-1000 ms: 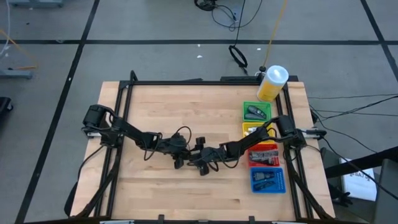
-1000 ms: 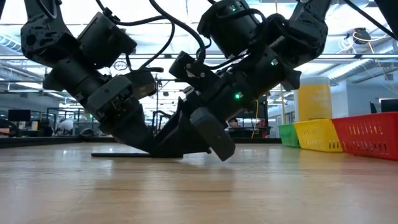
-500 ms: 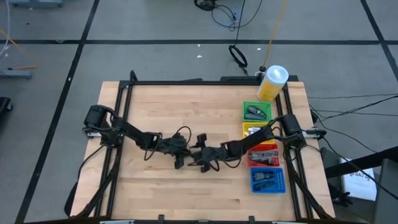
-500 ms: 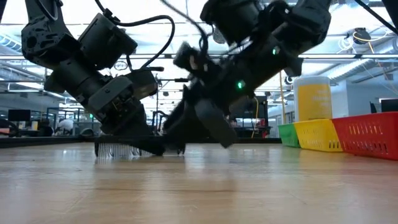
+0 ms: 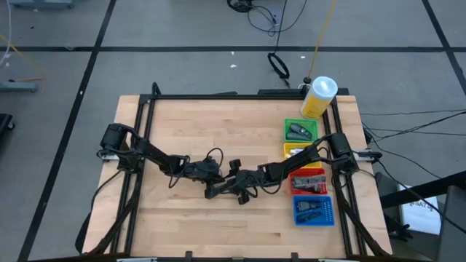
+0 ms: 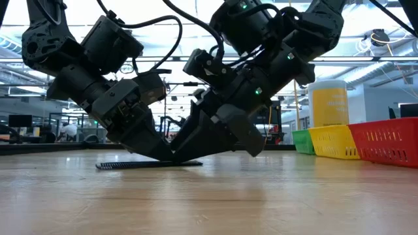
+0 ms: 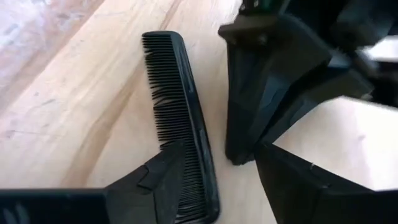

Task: Pick & Place Travel size toiletries
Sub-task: Put the black comb into the red basket

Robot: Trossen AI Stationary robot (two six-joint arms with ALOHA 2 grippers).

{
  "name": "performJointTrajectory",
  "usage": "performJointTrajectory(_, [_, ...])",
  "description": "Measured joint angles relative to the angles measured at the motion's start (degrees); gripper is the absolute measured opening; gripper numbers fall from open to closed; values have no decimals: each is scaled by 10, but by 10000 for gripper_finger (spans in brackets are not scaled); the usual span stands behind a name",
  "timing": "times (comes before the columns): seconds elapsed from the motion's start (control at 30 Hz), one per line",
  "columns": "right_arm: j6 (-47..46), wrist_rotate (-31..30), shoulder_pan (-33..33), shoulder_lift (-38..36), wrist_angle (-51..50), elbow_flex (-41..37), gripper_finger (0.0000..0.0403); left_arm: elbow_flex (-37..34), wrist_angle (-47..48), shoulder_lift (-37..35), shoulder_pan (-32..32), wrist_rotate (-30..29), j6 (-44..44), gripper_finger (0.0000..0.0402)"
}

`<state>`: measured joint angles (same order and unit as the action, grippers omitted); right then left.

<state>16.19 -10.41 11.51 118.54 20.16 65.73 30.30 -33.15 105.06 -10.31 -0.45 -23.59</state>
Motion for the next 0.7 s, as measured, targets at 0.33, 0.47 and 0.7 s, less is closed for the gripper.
performJointTrajectory(0.33, [-76,45,-16,-3,-23,1,132,0,37,-45,-1,1,10,3])
performJointTrajectory(0.47, [-78,46,-16,-11,-16,0,131,-1,131,-102,-3,-10,9,5])
performJointTrajectory(0.7, [-83,145,-8,-22,-24,0,165,0,150,-98,-20,-6,-10,6])
